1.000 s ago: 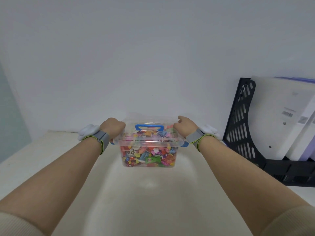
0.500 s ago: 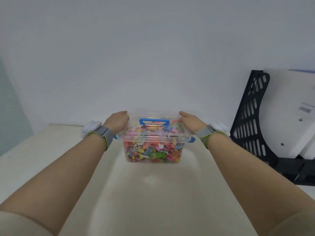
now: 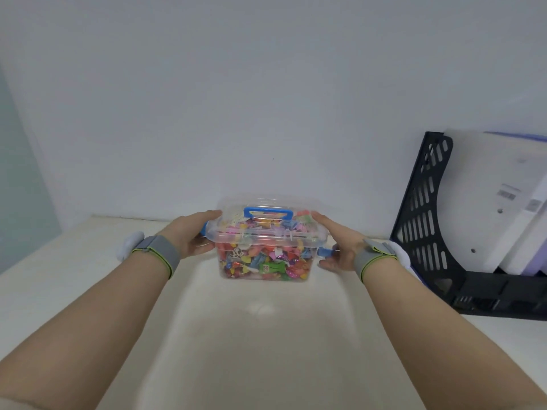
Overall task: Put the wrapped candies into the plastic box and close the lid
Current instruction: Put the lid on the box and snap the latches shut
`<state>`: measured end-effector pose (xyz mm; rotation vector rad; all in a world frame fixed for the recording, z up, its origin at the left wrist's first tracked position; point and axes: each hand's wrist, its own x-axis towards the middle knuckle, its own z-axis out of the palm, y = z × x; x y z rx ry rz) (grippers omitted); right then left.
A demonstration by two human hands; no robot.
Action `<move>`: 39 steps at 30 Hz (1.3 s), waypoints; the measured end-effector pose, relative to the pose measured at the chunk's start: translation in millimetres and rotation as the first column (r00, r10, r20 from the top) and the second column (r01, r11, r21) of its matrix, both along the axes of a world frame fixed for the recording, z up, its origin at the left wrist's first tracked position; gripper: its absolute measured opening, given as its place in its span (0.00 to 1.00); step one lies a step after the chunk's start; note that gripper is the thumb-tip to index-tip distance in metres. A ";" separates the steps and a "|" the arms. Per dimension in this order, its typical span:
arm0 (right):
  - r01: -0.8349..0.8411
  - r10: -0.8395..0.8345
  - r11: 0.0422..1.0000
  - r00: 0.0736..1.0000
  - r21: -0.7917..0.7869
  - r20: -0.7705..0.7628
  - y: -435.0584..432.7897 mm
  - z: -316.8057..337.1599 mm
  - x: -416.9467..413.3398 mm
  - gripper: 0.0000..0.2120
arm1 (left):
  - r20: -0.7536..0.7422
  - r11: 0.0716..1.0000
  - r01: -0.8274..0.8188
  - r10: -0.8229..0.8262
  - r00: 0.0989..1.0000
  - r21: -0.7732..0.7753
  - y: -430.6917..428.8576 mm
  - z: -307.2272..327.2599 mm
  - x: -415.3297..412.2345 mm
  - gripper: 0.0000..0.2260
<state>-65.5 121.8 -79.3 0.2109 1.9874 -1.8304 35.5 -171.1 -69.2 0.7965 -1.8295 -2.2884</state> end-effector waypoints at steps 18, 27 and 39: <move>0.224 -0.256 0.951 0.957 -0.212 -0.139 -15.3 9.3 -1.0 0.14 | -0.056 0.771 -0.215 0.227 0.972 -0.599 22.6 18.7 1.9 0.12; 0.139 -0.184 0.947 0.974 -0.288 -0.135 -4.1 11.9 -2.8 0.13 | -0.042 0.761 -0.195 0.216 0.976 -0.619 23.4 19.1 0.6 0.15; 0.135 -0.149 0.989 0.934 -0.067 -0.324 1.2 2.4 -8.3 0.04 | -0.076 0.566 -0.238 0.294 0.953 -0.789 36.1 15.5 -7.4 0.08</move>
